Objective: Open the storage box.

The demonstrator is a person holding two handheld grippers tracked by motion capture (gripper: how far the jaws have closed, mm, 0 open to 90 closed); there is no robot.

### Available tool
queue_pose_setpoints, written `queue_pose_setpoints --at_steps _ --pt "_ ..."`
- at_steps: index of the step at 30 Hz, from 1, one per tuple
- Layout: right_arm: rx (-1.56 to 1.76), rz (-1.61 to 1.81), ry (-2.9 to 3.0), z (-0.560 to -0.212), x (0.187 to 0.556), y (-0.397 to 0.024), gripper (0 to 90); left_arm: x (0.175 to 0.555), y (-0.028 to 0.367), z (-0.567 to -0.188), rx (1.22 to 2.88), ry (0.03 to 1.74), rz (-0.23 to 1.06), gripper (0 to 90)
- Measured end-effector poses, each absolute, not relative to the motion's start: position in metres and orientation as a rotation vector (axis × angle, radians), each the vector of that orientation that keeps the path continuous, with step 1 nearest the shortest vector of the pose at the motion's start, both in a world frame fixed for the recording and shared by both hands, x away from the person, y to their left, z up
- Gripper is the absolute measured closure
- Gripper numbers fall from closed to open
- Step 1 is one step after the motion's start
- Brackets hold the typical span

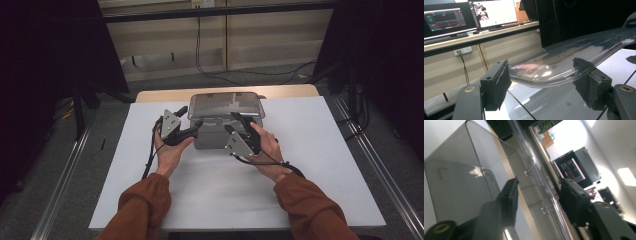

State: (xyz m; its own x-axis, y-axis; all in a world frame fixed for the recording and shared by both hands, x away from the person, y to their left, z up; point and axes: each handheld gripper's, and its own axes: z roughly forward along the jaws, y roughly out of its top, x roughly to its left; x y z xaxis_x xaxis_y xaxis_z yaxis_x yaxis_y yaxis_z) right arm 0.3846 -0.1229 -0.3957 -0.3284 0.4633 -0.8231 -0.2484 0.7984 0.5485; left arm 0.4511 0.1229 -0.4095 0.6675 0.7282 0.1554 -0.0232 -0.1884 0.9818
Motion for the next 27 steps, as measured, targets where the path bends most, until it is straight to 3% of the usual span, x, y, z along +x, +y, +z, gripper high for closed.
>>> queue_pose_setpoints --at_steps 5,12,16,21,27 --pt "0.278 0.803 1.775 -0.391 0.387 -0.132 34.3 0.450 0.121 -0.410 1.634 0.589 0.755 30.9" --pt "0.385 0.906 1.798 -0.389 0.391 -0.146 27.1 0.451 0.121 -0.410 1.630 0.595 0.751 30.3" --pt "0.493 0.961 1.777 -0.388 0.394 -0.160 18.2 0.451 0.121 -0.410 1.630 0.598 0.749 30.6" --pt "0.645 1.081 1.809 -0.387 0.399 -0.177 16.1 0.452 0.121 -0.411 1.626 0.603 0.741 31.2" --pt "0.715 1.094 1.839 -0.391 0.405 -0.185 5.3 0.452 0.122 -0.410 1.629 0.613 0.745 31.5"
